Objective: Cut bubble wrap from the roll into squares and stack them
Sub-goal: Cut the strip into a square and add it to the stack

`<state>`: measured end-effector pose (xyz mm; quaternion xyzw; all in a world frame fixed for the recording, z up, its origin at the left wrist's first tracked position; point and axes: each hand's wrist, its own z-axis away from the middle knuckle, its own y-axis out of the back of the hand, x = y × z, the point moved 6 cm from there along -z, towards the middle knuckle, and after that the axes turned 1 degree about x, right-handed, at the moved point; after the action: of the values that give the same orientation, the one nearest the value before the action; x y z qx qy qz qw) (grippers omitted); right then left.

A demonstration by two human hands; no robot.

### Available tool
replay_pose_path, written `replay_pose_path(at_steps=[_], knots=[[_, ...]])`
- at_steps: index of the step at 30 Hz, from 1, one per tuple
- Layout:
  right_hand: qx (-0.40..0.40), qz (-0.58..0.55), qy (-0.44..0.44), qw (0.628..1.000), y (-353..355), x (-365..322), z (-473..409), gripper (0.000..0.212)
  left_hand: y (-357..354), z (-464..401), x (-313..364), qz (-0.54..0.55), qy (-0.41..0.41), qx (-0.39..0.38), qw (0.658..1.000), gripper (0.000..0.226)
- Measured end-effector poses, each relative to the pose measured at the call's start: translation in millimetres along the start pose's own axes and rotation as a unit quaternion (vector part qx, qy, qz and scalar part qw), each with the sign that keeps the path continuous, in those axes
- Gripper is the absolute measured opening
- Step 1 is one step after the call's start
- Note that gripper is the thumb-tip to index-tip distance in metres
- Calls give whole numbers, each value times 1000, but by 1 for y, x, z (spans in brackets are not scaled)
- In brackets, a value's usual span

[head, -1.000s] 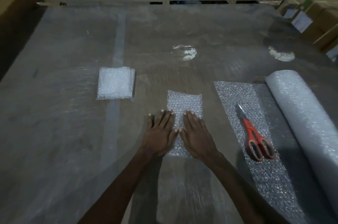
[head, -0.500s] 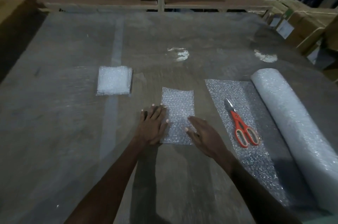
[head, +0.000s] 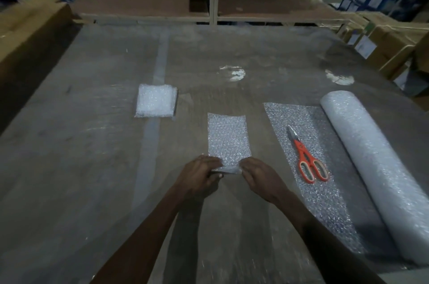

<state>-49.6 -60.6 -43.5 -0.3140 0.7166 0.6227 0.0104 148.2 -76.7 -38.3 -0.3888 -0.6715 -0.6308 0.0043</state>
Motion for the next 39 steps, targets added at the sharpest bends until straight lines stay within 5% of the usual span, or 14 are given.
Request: replay_pose_path(at_steps=[4, 9, 15, 20, 28, 32, 39], knots=[[6, -53, -15, 998, 14, -5, 13, 19, 6, 8, 13, 13, 25, 20, 999, 31], [-31, -219, -144, 965, 22, 10, 24, 27, 3, 12, 13, 133, 77, 13, 988, 21], [-8, -428, -225, 875, 31, 19, 5, 7, 1, 5, -5, 395, 222, 43, 890, 10], [4, -459, -281, 843, 29, 28, -30, 7, 14, -10, -22, 428, 275, 107, 855, 10], [39, -416, -352, 837, 5, 57, -76, 12, 21, -45, -63, 327, 338, 160, 868, 19], [22, -336, -371, 865, -8, 82, -87, 40, 24, -54, -67, 222, 350, 154, 897, 18], [-4, -270, -349, 897, -19, 94, -96, 39, 25, -82, -53, 79, 197, 82, 974, 32]])
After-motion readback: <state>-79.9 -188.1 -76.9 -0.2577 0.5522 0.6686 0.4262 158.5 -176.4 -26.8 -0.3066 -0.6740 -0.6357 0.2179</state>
